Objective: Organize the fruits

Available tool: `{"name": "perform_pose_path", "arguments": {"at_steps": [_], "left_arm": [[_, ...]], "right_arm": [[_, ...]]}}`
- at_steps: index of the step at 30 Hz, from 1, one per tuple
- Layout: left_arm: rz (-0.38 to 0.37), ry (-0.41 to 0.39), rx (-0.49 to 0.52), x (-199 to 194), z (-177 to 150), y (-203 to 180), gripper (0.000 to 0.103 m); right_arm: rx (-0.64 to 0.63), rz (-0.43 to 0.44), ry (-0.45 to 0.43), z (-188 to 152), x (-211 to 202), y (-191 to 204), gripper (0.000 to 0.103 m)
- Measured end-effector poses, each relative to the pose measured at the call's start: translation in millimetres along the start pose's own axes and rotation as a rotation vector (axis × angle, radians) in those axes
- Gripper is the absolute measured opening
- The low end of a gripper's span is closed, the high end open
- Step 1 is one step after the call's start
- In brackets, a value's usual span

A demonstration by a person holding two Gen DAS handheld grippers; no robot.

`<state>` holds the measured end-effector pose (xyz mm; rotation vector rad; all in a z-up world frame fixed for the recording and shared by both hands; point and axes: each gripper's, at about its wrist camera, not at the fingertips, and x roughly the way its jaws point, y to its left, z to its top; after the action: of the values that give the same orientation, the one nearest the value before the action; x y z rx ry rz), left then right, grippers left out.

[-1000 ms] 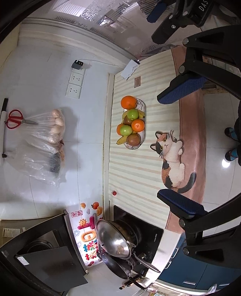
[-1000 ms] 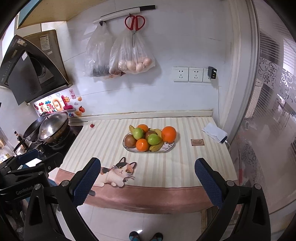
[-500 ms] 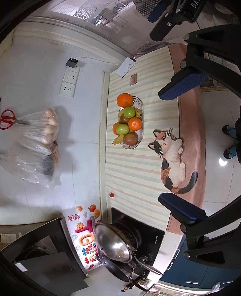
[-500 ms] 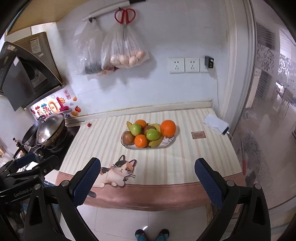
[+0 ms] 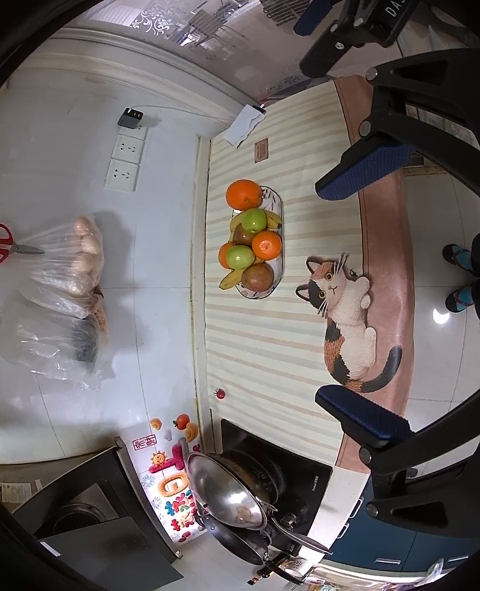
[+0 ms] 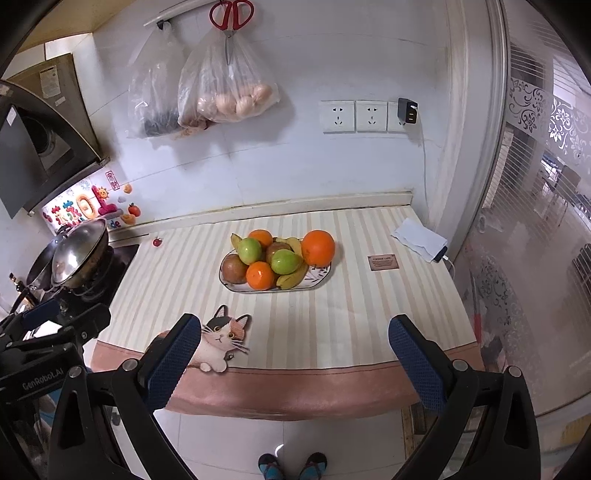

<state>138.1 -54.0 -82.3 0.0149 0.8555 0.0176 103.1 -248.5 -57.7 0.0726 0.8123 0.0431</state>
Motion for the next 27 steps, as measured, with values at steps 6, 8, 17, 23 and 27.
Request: {"name": "perform_pose_path", "arguments": {"at_steps": [6, 8, 17, 23, 27], "left_arm": [[-0.001, 0.010, 0.002, 4.1, 0.0, 0.2, 0.103], [-0.001, 0.010, 0.002, 4.7, -0.8, 0.5, 0.103], [-0.004, 0.007, -0.001, 4.3, -1.8, 2.1, 0.103], [-0.001, 0.004, -0.001, 2.9, -0.9, 2.4, 0.103], [0.000, 0.004, 0.000, 2.9, -1.0, 2.3, 0.103]], "right_arm": [[-0.006, -0.015, 0.008, -2.6, 8.7, -0.3, 0.103], [-0.007, -0.019, 0.013, -3.8, 11.0, -0.5, 0.103], [-0.005, -0.019, 0.019, -6.6, 13.4, -1.7, 0.103], [-0.009, -0.017, 0.020, -9.3, 14.4, -1.3, 0.103], [-0.013, -0.019, 0.019, -9.1, 15.1, -1.5, 0.103]]}}
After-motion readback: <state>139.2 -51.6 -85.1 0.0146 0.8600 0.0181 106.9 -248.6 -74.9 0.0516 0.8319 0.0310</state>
